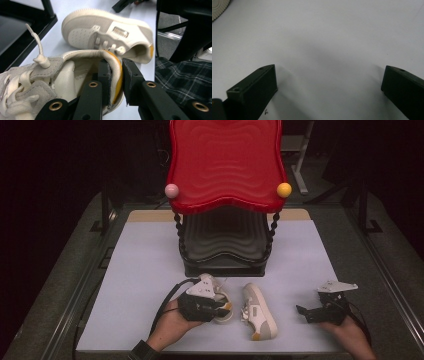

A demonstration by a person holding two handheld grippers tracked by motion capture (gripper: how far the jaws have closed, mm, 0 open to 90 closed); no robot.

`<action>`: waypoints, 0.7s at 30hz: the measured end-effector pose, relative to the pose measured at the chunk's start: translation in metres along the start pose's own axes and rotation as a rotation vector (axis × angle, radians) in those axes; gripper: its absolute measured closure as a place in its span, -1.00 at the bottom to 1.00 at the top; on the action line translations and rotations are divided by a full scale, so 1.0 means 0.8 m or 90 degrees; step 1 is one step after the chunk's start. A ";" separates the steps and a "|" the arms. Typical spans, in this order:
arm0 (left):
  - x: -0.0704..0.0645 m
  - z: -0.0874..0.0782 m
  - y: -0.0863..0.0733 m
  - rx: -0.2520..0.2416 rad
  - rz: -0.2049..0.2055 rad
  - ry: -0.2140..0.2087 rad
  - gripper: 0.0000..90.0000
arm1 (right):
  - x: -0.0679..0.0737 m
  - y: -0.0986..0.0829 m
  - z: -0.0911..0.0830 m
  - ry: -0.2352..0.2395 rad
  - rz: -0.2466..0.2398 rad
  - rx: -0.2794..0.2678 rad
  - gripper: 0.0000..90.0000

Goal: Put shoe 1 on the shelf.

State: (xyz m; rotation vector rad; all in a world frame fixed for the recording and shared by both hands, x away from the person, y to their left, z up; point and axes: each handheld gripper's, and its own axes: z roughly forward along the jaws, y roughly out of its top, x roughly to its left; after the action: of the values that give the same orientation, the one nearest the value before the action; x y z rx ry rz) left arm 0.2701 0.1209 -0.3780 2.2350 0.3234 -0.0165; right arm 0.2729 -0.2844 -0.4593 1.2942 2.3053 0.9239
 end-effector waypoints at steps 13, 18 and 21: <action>-0.013 -0.013 0.046 -0.029 0.045 -0.007 0.73 | 0.000 0.000 0.000 0.000 0.000 0.000 -1.00; -0.009 -0.016 0.063 -0.030 0.065 -0.003 0.73 | 0.000 0.000 0.000 0.000 0.000 0.000 -1.00; -0.004 -0.017 0.072 -0.033 0.076 0.000 0.73 | 0.000 0.000 0.000 0.000 0.000 0.000 -1.00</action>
State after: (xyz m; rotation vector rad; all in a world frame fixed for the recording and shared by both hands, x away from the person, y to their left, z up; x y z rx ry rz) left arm 0.2789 0.0962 -0.3250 2.1984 0.1882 0.0542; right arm 0.2728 -0.2844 -0.4592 1.2945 2.3052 0.9240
